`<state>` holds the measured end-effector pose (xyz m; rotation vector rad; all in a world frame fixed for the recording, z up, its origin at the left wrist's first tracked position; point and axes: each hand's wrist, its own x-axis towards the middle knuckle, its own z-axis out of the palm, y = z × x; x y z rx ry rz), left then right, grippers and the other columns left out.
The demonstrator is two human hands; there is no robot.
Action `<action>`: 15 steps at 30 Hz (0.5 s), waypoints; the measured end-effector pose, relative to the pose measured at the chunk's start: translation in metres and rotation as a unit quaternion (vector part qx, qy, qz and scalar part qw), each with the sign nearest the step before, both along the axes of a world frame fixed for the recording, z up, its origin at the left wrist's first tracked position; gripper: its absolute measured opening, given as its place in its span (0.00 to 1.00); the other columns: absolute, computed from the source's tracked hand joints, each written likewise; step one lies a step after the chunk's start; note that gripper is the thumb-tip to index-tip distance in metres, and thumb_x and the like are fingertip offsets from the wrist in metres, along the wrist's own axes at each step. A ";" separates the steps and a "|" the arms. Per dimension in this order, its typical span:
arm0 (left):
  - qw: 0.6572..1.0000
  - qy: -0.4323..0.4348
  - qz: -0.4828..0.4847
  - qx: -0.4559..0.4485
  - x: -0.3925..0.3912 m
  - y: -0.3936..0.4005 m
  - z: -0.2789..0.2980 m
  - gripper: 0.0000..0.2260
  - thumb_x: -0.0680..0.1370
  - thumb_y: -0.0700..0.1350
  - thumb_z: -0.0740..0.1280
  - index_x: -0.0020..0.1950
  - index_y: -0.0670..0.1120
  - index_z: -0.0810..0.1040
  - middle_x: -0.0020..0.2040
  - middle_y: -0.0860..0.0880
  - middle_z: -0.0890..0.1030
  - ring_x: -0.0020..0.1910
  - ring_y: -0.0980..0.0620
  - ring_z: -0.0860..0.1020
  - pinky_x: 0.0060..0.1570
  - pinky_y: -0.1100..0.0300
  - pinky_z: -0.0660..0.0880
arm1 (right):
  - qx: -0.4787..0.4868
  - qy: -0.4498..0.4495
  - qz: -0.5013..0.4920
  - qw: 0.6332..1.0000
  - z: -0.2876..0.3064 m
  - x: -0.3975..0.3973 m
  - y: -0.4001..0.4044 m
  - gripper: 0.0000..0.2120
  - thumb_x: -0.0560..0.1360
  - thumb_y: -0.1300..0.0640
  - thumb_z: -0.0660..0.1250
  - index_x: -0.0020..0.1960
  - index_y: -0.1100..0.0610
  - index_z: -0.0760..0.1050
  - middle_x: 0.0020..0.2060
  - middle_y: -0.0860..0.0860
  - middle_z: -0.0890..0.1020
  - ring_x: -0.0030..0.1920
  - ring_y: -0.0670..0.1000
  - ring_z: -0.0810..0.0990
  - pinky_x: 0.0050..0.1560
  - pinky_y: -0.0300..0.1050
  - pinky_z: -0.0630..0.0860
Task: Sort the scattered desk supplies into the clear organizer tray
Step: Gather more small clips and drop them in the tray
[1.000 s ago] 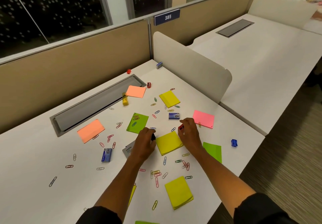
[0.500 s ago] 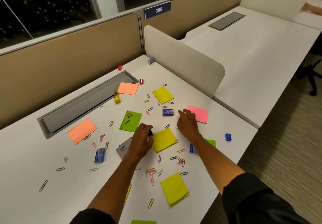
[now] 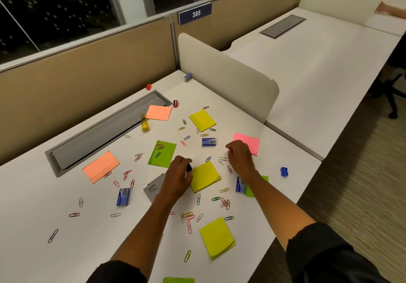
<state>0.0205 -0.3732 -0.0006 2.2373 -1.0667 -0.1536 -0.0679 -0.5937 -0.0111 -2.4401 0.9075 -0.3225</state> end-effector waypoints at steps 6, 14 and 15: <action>0.999 -0.001 -0.047 -0.002 -0.024 -0.029 0.008 0.13 0.73 0.35 0.68 0.58 0.40 0.77 0.50 0.43 0.76 0.47 0.47 0.76 0.45 0.60 0.69 | 0.000 -0.052 -0.052 0.997 0.007 -0.044 -0.016 0.14 0.75 0.68 0.63 0.59 0.60 0.77 0.56 0.59 0.79 0.57 0.60 0.74 0.56 0.51 0.71; 0.990 0.012 -0.139 -0.006 -0.065 -0.085 0.007 0.15 0.70 0.34 0.69 0.57 0.41 0.77 0.48 0.46 0.75 0.45 0.47 0.76 0.46 0.60 0.71 | 0.004 -0.073 -0.128 0.989 0.011 -0.121 -0.041 0.13 0.76 0.66 0.63 0.60 0.60 0.76 0.55 0.56 0.78 0.55 0.57 0.75 0.55 0.52 0.75; 0.989 0.014 -0.149 -0.005 -0.070 -0.092 0.007 0.16 0.70 0.34 0.68 0.57 0.41 0.77 0.49 0.45 0.75 0.46 0.47 0.76 0.46 0.61 0.70 | 0.004 -0.073 -0.138 0.988 0.012 -0.130 -0.043 0.13 0.76 0.66 0.63 0.60 0.60 0.76 0.55 0.57 0.78 0.55 0.57 0.74 0.55 0.52 0.75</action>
